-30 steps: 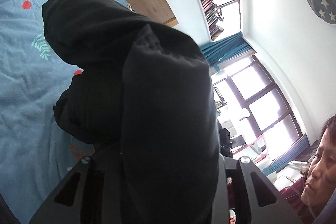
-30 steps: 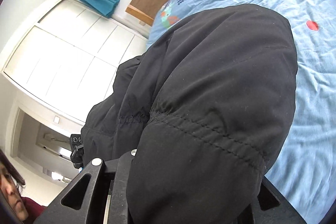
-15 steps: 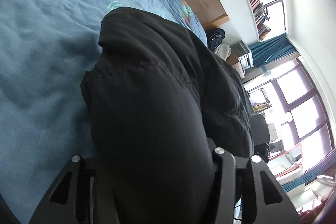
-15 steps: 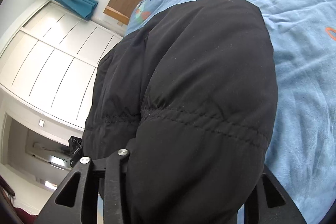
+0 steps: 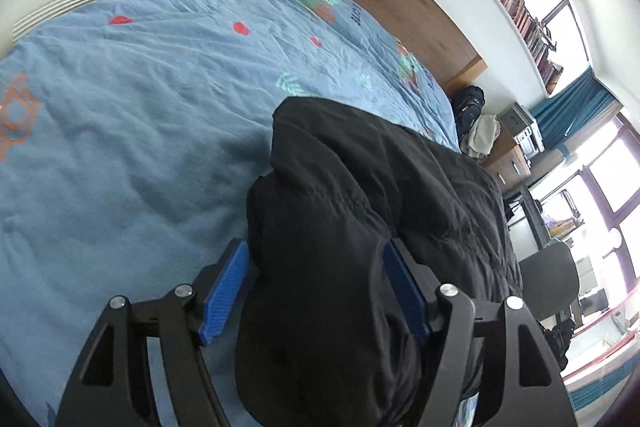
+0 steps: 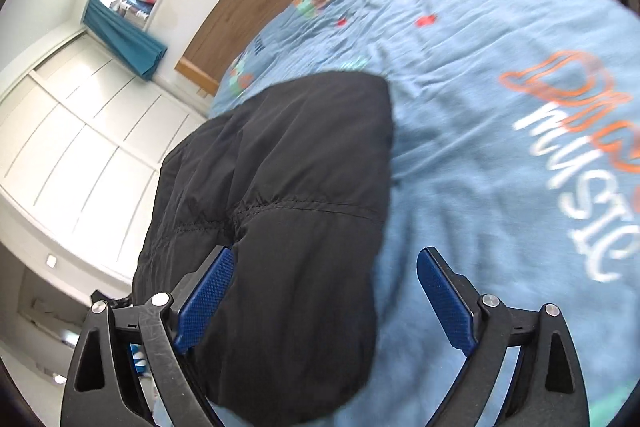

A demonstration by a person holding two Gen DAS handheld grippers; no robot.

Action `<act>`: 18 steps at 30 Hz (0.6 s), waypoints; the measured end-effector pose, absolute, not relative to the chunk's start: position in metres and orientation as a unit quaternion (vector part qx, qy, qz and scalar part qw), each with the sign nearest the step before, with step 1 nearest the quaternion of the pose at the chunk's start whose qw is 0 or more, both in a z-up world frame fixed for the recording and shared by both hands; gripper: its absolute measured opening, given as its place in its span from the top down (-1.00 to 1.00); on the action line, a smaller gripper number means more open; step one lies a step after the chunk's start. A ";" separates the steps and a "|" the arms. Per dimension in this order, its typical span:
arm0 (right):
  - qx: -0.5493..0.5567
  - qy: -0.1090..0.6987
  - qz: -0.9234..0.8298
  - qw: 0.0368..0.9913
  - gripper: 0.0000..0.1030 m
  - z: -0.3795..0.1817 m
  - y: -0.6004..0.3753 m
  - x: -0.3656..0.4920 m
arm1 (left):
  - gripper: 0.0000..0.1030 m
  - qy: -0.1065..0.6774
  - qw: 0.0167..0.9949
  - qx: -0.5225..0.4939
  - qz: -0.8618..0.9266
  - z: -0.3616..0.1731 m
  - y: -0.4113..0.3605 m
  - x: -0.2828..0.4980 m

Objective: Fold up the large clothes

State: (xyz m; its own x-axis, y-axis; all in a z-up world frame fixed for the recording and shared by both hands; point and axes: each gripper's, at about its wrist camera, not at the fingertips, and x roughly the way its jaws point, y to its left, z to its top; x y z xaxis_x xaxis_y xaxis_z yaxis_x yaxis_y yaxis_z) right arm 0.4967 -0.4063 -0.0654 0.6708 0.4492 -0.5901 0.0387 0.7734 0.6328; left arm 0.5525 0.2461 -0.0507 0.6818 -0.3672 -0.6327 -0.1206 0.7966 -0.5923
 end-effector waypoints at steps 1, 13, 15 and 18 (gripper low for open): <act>0.308 0.384 0.112 0.863 -0.84 -0.056 -0.413 0.483 | -0.34 0.386 0.866 -0.311 -0.064 -0.037 0.246 0.535; 0.235 0.364 0.083 0.897 -0.99 0.044 -0.390 0.323 | -0.55 0.345 0.915 -0.209 -0.025 0.109 0.206 0.297; 0.217 0.360 0.077 0.904 -0.99 0.050 -0.376 0.294 | -0.56 0.334 0.920 -0.204 -0.027 0.127 0.196 0.252; 0.187 0.349 0.062 0.916 -0.99 0.056 -0.355 0.250 | -0.58 0.319 0.928 -0.193 -0.020 0.134 0.181 0.198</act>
